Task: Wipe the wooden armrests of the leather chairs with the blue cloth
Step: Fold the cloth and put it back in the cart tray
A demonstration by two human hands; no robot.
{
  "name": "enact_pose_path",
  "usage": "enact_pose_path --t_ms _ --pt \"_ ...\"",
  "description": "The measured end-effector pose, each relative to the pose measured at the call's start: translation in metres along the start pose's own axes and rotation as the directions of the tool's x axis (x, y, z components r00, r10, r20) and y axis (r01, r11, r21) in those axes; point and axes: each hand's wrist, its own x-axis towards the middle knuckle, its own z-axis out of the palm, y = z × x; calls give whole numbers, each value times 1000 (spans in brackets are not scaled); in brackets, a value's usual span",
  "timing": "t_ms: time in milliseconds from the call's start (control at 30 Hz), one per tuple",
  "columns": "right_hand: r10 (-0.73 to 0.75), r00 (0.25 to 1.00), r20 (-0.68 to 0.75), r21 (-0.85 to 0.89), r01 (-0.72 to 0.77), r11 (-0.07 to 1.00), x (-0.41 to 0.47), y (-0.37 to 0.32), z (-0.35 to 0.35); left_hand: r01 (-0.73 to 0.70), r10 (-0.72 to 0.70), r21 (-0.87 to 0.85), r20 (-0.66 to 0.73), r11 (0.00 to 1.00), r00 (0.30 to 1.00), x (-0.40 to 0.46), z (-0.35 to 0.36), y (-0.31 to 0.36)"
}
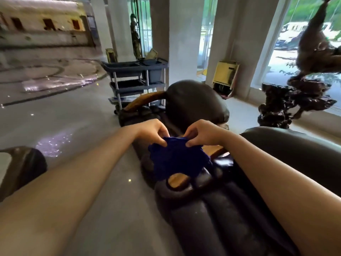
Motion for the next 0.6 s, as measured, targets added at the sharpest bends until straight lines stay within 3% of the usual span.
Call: enact_pose_path --t_ms 600 --pt "-336 912 234 -75 362 929 378 -71 5 253 -262 -66 -236 965 936 89 -178 -242"
